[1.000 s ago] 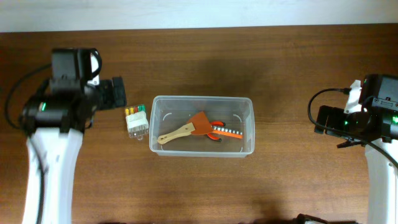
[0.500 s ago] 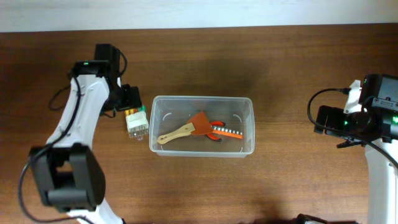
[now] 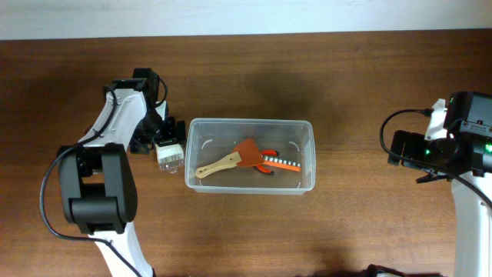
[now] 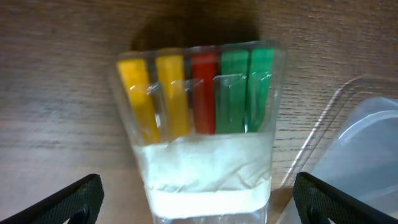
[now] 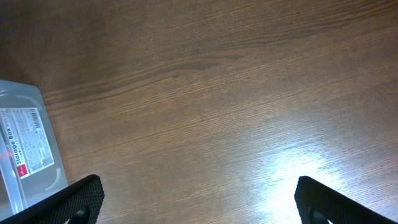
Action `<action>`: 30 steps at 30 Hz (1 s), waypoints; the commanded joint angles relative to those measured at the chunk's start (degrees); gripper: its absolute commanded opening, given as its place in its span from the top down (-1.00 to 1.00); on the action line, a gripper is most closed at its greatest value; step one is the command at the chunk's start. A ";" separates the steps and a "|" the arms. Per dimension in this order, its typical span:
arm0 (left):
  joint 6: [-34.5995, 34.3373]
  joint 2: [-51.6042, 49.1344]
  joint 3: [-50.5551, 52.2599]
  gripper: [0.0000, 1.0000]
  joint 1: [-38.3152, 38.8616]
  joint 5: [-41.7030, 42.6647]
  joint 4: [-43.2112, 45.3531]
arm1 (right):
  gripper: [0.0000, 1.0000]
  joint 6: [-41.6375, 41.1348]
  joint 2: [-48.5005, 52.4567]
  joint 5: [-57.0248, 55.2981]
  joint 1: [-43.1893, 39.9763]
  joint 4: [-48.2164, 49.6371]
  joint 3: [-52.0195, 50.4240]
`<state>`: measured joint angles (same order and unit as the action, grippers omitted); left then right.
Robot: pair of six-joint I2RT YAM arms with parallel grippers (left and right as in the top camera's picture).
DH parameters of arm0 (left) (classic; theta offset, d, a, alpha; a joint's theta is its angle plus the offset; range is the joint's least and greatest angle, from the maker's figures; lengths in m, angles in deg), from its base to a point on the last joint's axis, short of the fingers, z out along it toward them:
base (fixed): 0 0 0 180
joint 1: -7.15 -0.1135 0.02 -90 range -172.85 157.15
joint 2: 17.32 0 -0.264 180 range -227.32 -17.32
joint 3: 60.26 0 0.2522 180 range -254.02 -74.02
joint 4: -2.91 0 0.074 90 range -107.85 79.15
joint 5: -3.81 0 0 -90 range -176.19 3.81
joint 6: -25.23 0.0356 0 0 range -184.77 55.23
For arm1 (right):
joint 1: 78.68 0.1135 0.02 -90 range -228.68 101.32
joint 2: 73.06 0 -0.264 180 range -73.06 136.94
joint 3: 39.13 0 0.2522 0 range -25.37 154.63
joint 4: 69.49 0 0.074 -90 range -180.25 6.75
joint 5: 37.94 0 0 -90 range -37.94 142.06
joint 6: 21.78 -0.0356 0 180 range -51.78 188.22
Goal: Pack container
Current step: 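Move the left gripper to the clear marker pack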
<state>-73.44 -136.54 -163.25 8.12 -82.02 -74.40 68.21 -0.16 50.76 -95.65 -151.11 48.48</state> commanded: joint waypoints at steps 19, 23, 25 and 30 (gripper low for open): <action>1.84 -3.80 0.37 -0.99 -0.24 1.60 4.22 | -0.98 -0.48 -0.98 0.70 -0.31 -0.26 0.00; 1.86 -4.11 0.37 -0.99 -0.24 0.55 4.63 | -0.97 -0.48 -0.98 0.70 -0.31 -0.26 0.00; 1.86 -4.76 0.37 -0.99 -0.24 0.57 4.61 | -0.97 -0.48 -0.98 0.70 -0.31 -0.26 0.00; 1.88 -7.30 0.37 -0.99 -0.24 0.55 4.42 | -0.97 -0.50 -0.98 0.70 -0.31 -0.28 0.00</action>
<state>-72.48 -140.78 -163.38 8.01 -81.41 -70.14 68.17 -0.16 50.93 -95.65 -151.32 48.48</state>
